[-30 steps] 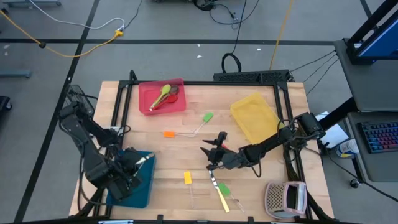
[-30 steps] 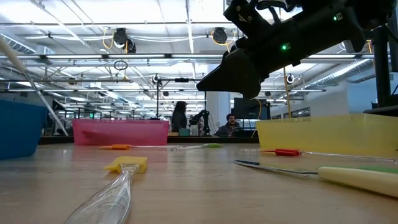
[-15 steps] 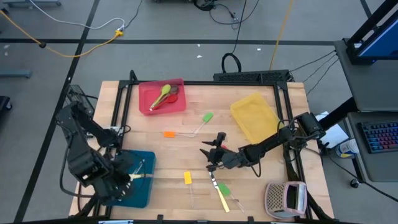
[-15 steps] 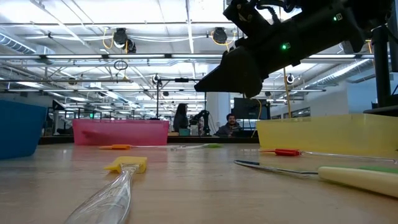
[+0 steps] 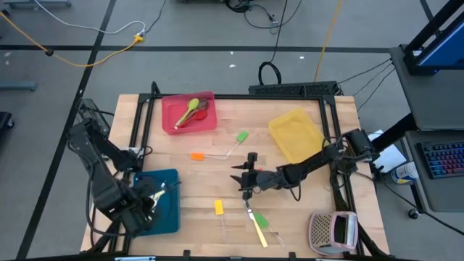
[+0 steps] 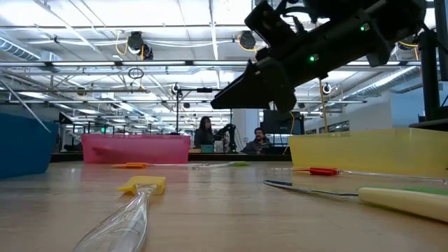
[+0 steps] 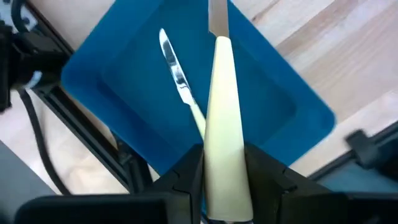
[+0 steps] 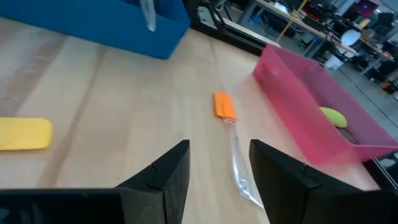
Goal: Pick & Place Kitchen Items
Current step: Put the right kitchen knife into the blue bin
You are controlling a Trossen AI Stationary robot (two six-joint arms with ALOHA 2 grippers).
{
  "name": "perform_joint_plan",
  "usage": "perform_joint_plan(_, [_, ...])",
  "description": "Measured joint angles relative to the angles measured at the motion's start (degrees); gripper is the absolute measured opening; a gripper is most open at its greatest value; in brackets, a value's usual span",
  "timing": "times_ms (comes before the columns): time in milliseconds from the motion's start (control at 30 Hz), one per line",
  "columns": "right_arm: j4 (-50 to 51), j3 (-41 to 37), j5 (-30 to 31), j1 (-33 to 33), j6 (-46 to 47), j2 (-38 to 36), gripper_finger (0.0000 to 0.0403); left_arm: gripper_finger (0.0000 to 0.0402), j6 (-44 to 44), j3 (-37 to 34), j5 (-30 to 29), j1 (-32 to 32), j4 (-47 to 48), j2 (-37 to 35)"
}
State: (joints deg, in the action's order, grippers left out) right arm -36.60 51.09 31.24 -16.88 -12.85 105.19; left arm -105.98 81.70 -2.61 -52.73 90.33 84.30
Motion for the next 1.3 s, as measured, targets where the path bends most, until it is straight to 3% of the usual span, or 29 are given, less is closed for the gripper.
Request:
perform_joint_plan(200, [0.03, 0.00, -0.02, 1.27, 0.16, 0.00, 0.0161, 0.0090, -4.09, 4.67, 0.97, 0.66, -0.22, -0.01])
perform_joint_plan(400, [0.03, 0.00, -0.08, 1.47, -0.52, 0.00, 0.0161, 0.0090, -9.07, 6.65, 10.95, -0.11, -0.32, -0.03])
perform_joint_plan(533, [0.02, 0.00, -0.10, 1.87, -1.57, 0.00, 0.0161, 0.0090, -13.46, 5.51, 8.38, -2.26, -0.20, -0.05])
perform_joint_plan(633, [-0.01, 0.00, -1.79, 2.50, -1.57, 0.00, 0.0160, 0.0090, -14.85, 4.00, 10.26, -3.27, -0.44, -0.03])
perform_joint_plan(700, [-0.29, 0.00, -4.08, 3.12, -1.57, 0.00, 0.0161, 0.0090, -17.54, 2.19, 9.97, -4.37, -0.45, -0.03])
perform_joint_plan(867, [-1.03, 0.00, -10.69, 4.65, -1.39, 0.00, 0.0161, 0.0090, -24.93, -6.67, 0.11, -6.40, -0.56, 0.01])
perform_joint_plan(1000, [-1.07, 0.00, -12.05, 4.93, -1.37, 0.00, 0.0160, 0.0090, -28.16, -13.95, -0.50, -6.40, -3.67, 0.03])
perform_joint_plan(1200, [-0.87, 0.00, -12.07, 4.91, -1.28, 0.00, 0.0161, 0.0102, -25.97, -22.13, -0.55, -6.01, -19.75, 0.05])
perform_joint_plan(1300, [-0.85, 0.00, -12.07, 4.91, 0.14, 0.00, 0.0159, 0.0110, -25.91, -25.63, -0.57, -6.01, -23.42, 0.05])
